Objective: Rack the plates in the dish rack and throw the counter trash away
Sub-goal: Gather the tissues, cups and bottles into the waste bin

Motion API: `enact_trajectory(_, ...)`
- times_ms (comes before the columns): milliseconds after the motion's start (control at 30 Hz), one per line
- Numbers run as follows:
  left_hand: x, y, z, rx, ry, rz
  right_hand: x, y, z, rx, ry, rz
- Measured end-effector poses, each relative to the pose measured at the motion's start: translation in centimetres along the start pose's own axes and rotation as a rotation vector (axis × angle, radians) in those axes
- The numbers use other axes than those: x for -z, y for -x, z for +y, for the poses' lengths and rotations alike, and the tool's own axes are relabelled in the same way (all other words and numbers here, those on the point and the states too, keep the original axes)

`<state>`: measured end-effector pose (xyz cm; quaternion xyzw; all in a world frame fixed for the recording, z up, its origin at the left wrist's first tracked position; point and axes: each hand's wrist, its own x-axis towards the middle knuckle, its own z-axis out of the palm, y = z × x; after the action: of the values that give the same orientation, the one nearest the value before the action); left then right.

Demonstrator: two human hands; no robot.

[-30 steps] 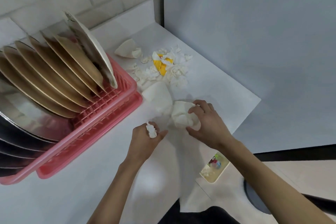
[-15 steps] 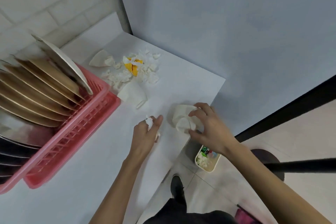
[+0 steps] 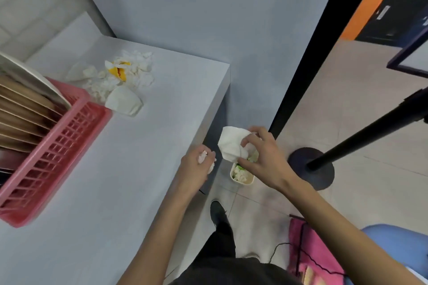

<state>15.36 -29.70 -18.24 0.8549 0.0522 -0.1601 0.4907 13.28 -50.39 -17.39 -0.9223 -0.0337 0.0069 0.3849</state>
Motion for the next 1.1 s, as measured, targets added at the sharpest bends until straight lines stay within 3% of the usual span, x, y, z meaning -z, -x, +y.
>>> enact_trajectory(67,-1.2,1.0,-0.3,-0.015,-0.07,-0.026,0.0,1.9,1.1,-0.037,-0.001,0.003)
enact_trajectory(300,-5.5,4.3,-1.7,0.028,0.058,-0.095,-1.1,7.6,5.3,-0.178,-0.021,0.006)
enact_trajectory(533,-8.4,3.2,-4.4,0.025,-0.088,-0.148,-3.4,10.0,9.2,-0.293,-0.006,-0.051)
enact_trajectory(1100,-18.9,-13.2,-16.7,0.172,-0.075,-0.334,-13.1,3.0,24.1,-0.496,0.021,-0.093)
